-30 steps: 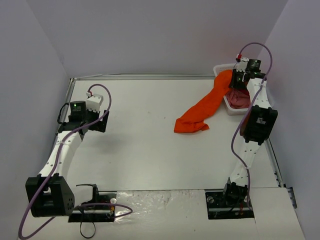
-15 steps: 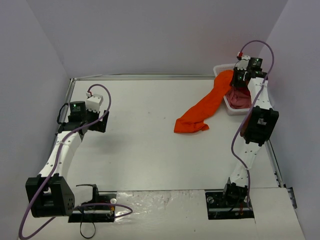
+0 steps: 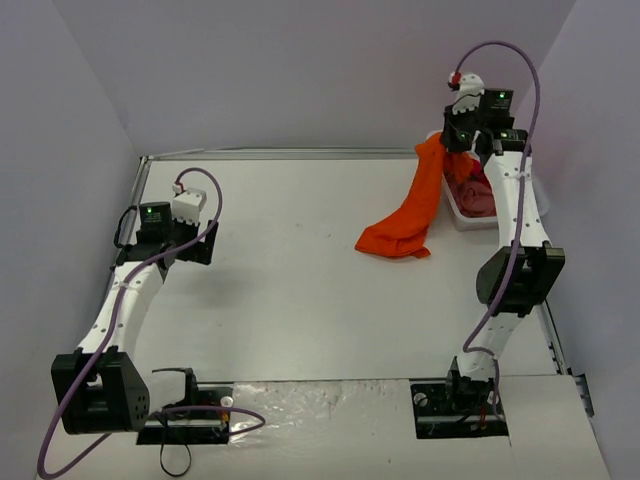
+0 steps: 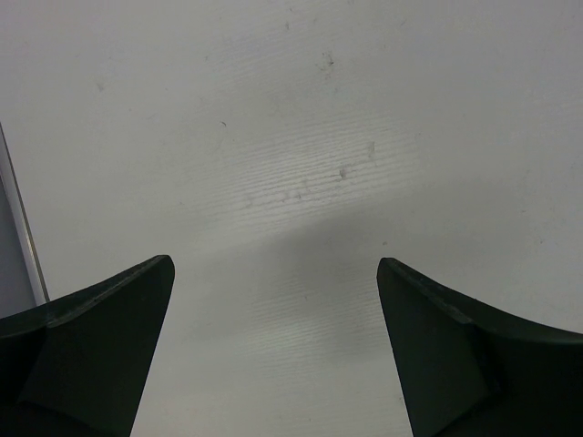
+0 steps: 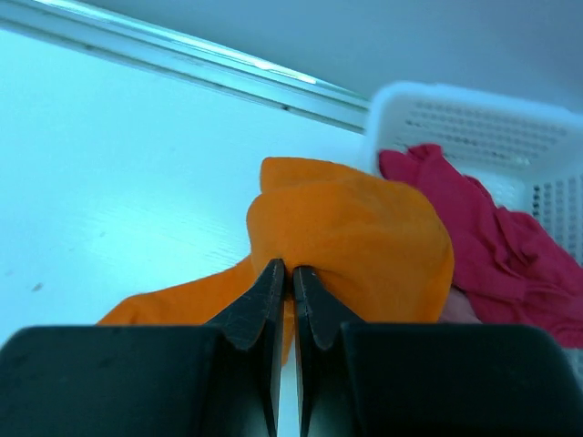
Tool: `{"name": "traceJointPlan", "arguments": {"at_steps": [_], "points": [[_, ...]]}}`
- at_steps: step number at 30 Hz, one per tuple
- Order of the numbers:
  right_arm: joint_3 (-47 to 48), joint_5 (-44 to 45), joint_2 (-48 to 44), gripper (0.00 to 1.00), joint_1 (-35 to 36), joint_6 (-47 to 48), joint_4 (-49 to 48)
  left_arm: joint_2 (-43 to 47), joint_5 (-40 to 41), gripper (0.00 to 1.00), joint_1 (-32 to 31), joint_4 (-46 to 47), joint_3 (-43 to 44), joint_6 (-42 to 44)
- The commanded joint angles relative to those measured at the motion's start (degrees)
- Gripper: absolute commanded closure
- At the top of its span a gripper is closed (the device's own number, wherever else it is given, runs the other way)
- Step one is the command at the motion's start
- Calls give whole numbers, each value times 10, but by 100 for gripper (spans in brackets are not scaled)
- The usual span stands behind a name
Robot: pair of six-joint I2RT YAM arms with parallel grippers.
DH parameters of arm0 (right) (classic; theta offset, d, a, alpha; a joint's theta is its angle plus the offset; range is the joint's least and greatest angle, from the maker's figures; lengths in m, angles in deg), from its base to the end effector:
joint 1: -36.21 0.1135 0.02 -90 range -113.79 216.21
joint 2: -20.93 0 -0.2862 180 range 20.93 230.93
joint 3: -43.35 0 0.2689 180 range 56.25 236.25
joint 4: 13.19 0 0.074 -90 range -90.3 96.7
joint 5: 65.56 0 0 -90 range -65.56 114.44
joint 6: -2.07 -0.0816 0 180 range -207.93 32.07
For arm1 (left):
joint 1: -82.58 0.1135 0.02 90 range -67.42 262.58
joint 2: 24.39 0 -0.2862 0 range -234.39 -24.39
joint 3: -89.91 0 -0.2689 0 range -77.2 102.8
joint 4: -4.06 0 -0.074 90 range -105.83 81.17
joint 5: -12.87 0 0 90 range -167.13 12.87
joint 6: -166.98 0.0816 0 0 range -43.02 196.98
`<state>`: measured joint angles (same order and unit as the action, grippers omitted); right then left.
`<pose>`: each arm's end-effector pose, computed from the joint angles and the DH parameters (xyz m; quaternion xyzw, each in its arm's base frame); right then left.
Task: Fold and stack the t-shirts
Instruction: Move the tshirt to the center of the board
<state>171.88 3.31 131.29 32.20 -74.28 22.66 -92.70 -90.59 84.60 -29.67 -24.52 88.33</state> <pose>0.5189 -0.0069 0.4201 -0.1745 0.7818 0.0572 0.5959 0.3066 -0.0082 0.2754 0.1247 0.8795 -0.0519 0.4564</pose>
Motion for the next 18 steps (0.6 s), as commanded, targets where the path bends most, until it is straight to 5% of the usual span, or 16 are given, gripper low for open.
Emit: {"name": "traceJointPlan", "arguments": {"at_steps": [1,10,12,14,18], "points": [[-18,8,-56,100,69,35,10,1,1,6,4,-4,9,2],[-83,-3,-141,98,214,96,38,-3,6,6,5,-6,10,3],[-99,-3,-154,82,232,108,44,-2,7,6,5,-5,10,3],[-124,19,-167,44,233,116,42,-2,9,6,5,-4,10,4],[-155,50,-175,23,228,120,46,-2,7,6,6,-4,11,3]]}}
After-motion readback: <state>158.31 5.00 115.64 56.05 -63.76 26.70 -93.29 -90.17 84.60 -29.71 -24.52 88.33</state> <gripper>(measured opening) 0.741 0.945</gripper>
